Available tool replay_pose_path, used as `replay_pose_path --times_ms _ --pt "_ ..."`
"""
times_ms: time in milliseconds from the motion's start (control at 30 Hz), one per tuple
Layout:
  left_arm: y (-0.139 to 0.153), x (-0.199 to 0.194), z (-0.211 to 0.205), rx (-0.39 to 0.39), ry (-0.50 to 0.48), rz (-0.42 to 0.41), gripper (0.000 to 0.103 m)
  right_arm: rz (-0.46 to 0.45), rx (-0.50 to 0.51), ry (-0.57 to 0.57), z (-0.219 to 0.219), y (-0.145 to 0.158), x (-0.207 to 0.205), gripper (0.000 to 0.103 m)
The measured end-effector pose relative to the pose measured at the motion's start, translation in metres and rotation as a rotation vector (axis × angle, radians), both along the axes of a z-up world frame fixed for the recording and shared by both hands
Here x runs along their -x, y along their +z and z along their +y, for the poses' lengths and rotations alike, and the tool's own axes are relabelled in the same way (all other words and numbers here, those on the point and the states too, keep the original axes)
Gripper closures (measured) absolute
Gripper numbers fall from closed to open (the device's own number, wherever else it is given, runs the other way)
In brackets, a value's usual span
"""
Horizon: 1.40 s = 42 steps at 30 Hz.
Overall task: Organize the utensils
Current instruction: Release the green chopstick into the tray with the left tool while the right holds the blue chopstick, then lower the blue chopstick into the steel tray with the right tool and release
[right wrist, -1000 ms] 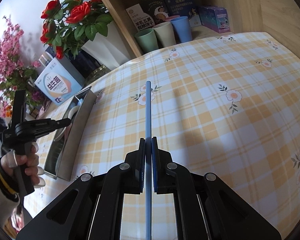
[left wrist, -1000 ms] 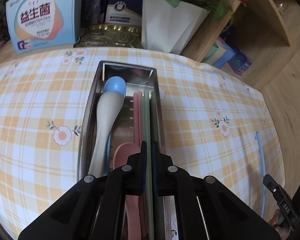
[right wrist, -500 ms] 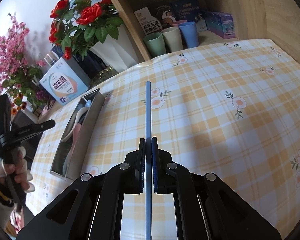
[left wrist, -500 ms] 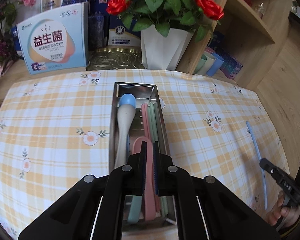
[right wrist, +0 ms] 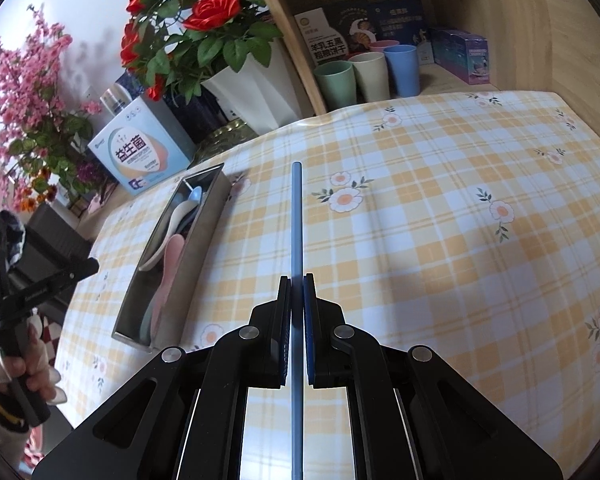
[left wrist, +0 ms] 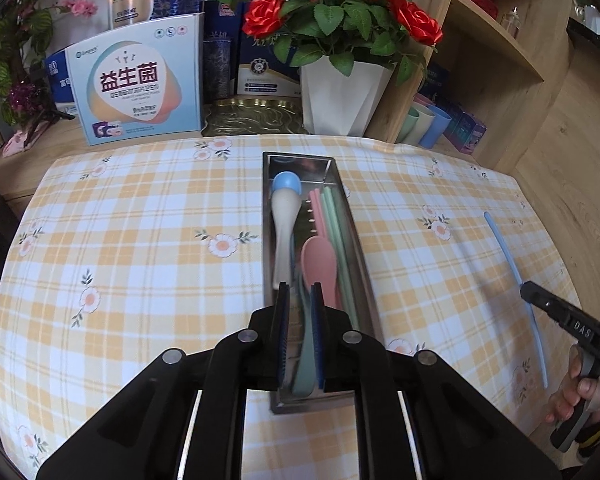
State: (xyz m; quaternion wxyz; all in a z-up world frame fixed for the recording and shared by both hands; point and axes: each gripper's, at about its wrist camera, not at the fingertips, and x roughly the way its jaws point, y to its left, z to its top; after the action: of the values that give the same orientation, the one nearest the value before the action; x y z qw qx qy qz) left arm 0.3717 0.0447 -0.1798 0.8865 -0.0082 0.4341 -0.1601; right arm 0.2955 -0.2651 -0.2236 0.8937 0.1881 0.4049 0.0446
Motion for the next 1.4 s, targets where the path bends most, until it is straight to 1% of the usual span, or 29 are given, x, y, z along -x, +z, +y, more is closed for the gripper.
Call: replay_pose_path --times_ms 200,233,267,300,333,367,400,433,467,500,567,667,800,867,1133,1333,1400 --pt "-0.006 0.007 0.02 0.008 0.03 0.003 0.083 0.019 0.009 0.022 0.019 0.007 -0.013 0.097" --pt "-0.007 0.008 0.023 0.01 0.034 0.003 0.08 0.024 0.007 0.025 0.023 0.008 -0.018 0.097" --pt "-0.008 0.009 0.026 0.01 0.039 0.003 0.073 0.028 0.004 0.029 0.027 0.009 -0.021 0.097" --pt "-0.008 0.01 0.029 0.01 0.044 0.001 0.069 0.032 0.0 0.033 0.031 0.01 -0.025 0.097" --pt "-0.008 0.011 0.032 0.011 0.047 -0.005 0.058 0.037 -0.003 0.039 0.036 0.011 -0.03 0.097" --pt "-0.008 0.012 0.035 0.014 0.05 -0.011 0.042 0.045 -0.007 0.047 0.043 0.012 -0.038 0.097" --pt "-0.007 0.013 0.037 0.017 0.055 -0.016 0.034 0.052 -0.013 0.053 0.049 0.012 -0.043 0.097" --pt "-0.006 0.014 0.041 0.025 0.061 -0.025 0.021 0.058 -0.02 0.057 0.053 0.012 -0.048 0.097" --pt "-0.005 0.015 0.044 0.032 0.067 -0.031 0.012 0.069 -0.029 0.06 0.06 0.012 -0.055 0.097" --pt "-0.004 0.016 0.048 0.034 0.077 -0.033 0.009 0.081 -0.041 0.063 0.067 0.011 -0.062 0.097" --pt "-0.004 0.014 0.054 0.031 0.091 -0.027 0.006 0.1 -0.056 0.068 0.079 0.01 -0.074 0.097" --pt "-0.005 0.013 0.064 0.028 0.112 -0.019 0.006 0.128 -0.074 0.078 0.101 0.008 -0.091 0.097" --pt "-0.008 0.016 0.072 -0.023 0.138 -0.032 0.006 0.152 -0.047 0.091 0.129 0.005 -0.111 0.097" --pt "-0.009 0.018 0.076 -0.028 0.142 -0.04 0.006 0.167 -0.037 0.085 0.138 0.002 -0.119 0.097" --pt "-0.012 0.022 0.085 0.019 0.141 -0.053 0.006 0.244 -0.035 0.009 0.146 -0.019 -0.143 0.097" --pt "-0.012 0.021 0.088 0.047 0.145 -0.051 0.006 0.271 -0.063 -0.011 0.148 -0.027 -0.15 0.097" --pt "-0.012 0.021 0.088 0.051 0.147 -0.051 0.006 0.278 -0.09 -0.023 0.147 -0.03 -0.15 0.097"
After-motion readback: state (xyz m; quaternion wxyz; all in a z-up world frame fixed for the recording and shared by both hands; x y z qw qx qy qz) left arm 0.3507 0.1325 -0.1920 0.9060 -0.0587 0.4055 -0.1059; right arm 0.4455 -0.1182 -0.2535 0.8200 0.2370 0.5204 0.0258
